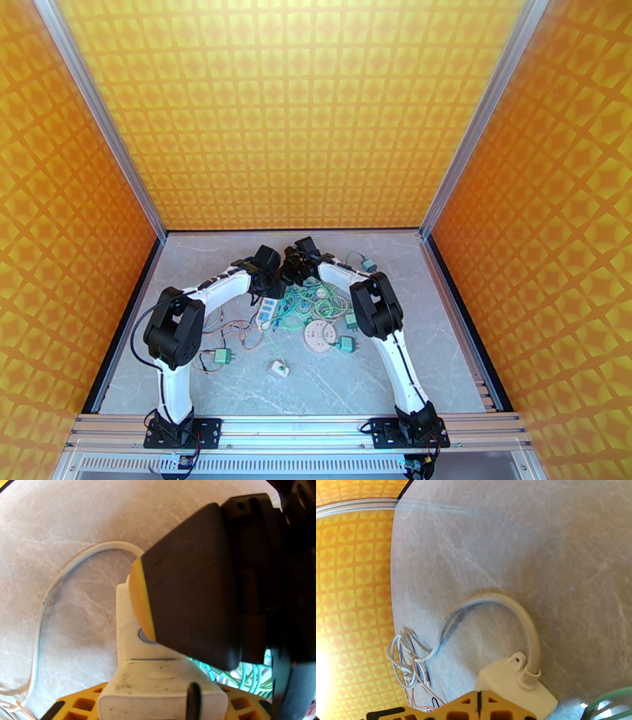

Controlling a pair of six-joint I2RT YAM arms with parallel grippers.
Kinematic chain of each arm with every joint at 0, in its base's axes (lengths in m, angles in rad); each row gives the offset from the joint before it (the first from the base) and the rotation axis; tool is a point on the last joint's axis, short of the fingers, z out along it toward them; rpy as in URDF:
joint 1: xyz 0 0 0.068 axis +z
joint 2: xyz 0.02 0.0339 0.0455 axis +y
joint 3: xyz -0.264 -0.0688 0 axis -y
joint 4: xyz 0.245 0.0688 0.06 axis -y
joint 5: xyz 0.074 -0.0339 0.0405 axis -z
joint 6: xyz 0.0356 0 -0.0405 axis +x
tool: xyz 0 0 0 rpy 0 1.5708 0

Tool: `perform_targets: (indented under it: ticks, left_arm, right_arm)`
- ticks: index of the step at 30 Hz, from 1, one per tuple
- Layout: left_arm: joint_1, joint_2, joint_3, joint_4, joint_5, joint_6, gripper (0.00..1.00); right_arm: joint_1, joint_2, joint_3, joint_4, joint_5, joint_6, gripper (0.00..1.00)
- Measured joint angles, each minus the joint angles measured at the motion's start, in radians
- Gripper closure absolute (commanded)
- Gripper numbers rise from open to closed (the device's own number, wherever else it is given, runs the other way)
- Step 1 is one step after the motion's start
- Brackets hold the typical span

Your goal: Pull the plug off the socket

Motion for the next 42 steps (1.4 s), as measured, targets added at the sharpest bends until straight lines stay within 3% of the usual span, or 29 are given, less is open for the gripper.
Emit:
perform_targets:
  ticks: [26,42]
  left_arm:
    - [-0.007,-0.061,0.004,-0.097,-0.031,0.0,0.57]
    - [-0.007,-0.076,-0.033,-0.037,-0.049,-0.008,0.58]
  right_arm:
    - [0.024,-0.046,-0.044,-0.038,0.058,-0.051,1.0]
    - [-0.008,-0.08,-0.053,-0.042,0.118,-0.062,1.0]
